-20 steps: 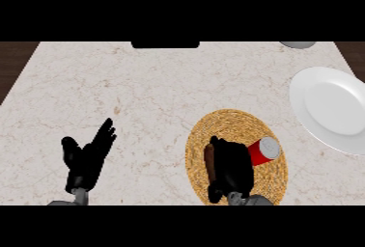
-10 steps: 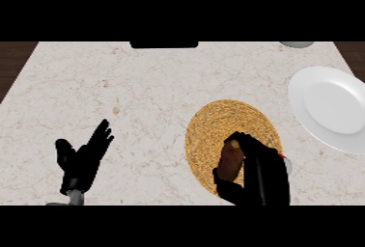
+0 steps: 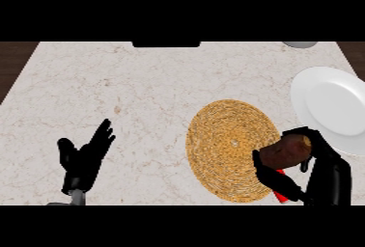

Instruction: Pick the sweet potato from the placemat and place it in the plate

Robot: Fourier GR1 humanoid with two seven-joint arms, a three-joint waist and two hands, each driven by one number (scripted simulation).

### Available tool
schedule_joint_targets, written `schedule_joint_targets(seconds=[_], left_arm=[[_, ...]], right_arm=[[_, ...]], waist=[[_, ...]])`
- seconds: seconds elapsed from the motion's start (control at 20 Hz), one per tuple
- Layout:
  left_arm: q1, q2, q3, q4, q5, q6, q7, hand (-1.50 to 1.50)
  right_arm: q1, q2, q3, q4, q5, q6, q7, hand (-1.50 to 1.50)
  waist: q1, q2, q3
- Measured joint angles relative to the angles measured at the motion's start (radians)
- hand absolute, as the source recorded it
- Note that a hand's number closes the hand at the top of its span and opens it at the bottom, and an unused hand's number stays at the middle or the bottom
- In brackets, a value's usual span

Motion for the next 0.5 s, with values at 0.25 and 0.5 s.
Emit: schedule_joint_targets(seconds=[0.25, 0.5], left_arm=[[-0.008, -0.001, 0.002, -0.001, -0.002, -0.011, 0.016, 0.0], [-0.02, -0.006, 0.007, 0.004, -0.008, -0.012, 0.027, 0.0]], right_arm=[[-0.029, -0.075, -0.185, 0.128, -0.25, -0.098, -0.179, 1.5], [-0.119, -0.137, -0.358, 0.337, -0.413, -0.151, -0.352, 1.5]], waist=[[0.006, 0.002, 0.0], [0.012, 0.003, 0.001]])
